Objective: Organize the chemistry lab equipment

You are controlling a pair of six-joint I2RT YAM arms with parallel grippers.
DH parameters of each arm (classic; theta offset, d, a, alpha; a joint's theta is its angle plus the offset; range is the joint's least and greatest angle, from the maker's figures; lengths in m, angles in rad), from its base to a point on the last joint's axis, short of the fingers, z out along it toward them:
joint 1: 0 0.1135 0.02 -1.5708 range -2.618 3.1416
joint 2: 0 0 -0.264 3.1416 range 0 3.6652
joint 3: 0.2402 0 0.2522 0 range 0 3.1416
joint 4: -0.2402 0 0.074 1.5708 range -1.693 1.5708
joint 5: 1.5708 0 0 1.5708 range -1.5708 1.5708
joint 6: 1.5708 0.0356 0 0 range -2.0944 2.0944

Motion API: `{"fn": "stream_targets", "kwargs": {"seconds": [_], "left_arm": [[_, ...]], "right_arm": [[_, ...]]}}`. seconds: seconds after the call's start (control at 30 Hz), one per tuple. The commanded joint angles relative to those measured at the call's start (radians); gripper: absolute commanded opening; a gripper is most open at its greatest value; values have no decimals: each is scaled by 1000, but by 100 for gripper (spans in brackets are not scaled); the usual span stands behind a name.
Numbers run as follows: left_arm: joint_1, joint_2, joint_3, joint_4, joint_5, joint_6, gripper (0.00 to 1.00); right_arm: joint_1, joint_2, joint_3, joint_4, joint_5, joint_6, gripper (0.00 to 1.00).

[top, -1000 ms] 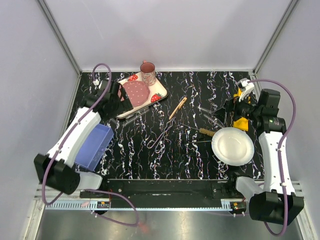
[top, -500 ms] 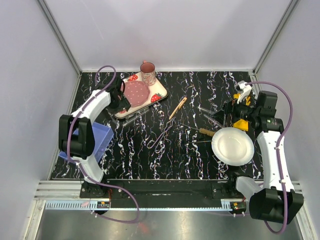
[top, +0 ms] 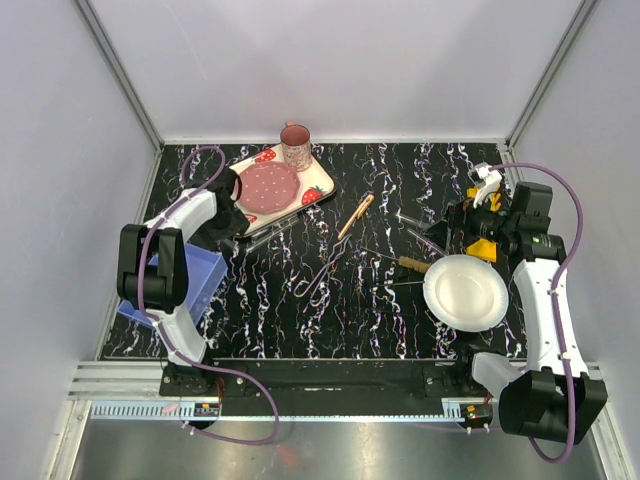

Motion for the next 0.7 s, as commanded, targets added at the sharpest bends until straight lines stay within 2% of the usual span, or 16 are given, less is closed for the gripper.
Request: {"fn": "stream_targets", "kwargs": {"seconds": [0.0,0.67], "left_arm": [[31,11,-12,67,-18,13,73],[66,100,-42,141,43,78,39]], "right_arm": [[-5,-8,0,39,3,-9,100],[-8,-8,4,42,-3,3,100]]}}
